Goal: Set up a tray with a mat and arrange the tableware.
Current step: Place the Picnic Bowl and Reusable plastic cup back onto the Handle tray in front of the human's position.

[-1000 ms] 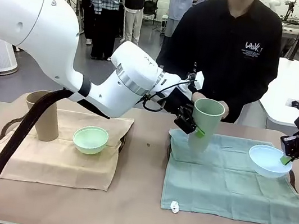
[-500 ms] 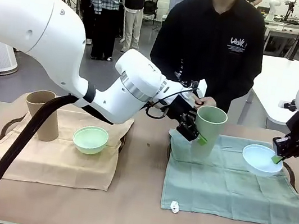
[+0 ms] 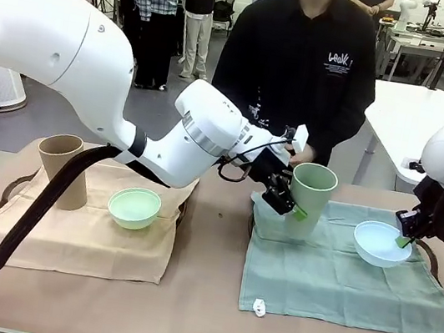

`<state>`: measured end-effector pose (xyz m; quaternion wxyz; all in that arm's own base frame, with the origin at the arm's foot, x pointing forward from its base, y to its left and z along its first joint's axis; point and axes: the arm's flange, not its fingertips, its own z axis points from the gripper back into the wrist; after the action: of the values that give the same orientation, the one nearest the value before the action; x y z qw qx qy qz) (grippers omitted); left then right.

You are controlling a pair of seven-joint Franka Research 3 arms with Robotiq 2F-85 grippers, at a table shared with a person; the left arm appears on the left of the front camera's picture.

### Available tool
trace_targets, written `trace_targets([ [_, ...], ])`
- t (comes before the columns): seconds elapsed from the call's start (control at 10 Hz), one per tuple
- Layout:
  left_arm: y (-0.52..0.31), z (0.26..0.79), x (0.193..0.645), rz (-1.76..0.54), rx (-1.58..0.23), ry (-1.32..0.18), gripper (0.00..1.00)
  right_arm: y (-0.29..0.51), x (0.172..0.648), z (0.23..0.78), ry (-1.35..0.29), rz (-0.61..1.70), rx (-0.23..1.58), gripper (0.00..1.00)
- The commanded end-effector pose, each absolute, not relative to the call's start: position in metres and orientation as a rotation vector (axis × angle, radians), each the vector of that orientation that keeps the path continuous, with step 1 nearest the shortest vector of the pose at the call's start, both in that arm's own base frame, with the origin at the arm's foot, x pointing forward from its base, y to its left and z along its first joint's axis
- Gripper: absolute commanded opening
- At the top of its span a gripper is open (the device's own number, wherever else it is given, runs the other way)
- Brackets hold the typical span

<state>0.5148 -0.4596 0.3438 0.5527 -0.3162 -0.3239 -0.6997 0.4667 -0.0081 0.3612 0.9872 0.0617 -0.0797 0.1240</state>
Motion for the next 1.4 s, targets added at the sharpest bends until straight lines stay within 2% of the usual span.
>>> trace_targets([
  [0.0,-0.465,0.331,0.522,-1.720,-0.728,-0.785,0.85,-0.015,0.477,0.355,-0.190,0.271,0.159,0.04],
  [0.3,-0.467,0.321,0.529,-1.717,-0.747,-0.771,0.85,-0.016,0.478,0.353,-0.186,0.292,0.168,0.04],
  [0.4,-0.466,0.321,0.529,-1.703,-0.761,-0.771,1.00,-0.016,0.478,0.353,-0.179,0.304,0.176,0.64],
  [0.5,-0.465,0.323,0.529,-1.701,-0.767,-0.776,1.00,-0.016,0.478,0.353,-0.176,0.299,0.168,0.64],
  [0.6,-0.464,0.325,0.528,-1.697,-0.770,-0.781,1.00,-0.016,0.477,0.355,-0.171,0.281,0.160,1.00],
  [0.7,-0.461,0.327,0.527,-1.689,-0.769,-0.782,1.00,-0.017,0.475,0.358,-0.162,0.258,0.134,0.28],
  [0.8,-0.458,0.329,0.525,-1.685,-0.774,-0.767,1.00,-0.016,0.471,0.365,-0.153,0.242,0.090,1.00],
  [1.3,-0.432,0.331,0.529,-1.547,-0.742,-0.563,1.00,-0.021,0.440,0.420,-0.173,0.164,0.065,1.00],
])
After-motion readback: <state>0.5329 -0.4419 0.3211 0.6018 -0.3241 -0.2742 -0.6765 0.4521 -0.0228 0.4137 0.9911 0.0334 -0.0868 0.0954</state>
